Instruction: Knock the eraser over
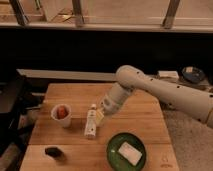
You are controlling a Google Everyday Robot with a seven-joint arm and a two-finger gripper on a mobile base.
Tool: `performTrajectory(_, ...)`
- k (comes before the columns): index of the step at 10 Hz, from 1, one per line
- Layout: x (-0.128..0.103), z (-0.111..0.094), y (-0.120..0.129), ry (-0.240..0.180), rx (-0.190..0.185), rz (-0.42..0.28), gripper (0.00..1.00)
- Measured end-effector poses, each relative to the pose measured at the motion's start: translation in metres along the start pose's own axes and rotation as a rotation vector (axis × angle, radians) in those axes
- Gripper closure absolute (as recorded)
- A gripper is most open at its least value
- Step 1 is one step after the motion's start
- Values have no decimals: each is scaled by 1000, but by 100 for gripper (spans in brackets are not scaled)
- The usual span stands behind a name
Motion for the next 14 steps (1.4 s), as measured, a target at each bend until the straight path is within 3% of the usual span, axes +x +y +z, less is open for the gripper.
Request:
performTrajectory(6,-24,61,46,69,-103,-148,100)
performTrajectory(8,-27,82,61,112,-132,-194,100)
performTrajectory(14,-29,139,82,230,-230,-250,100)
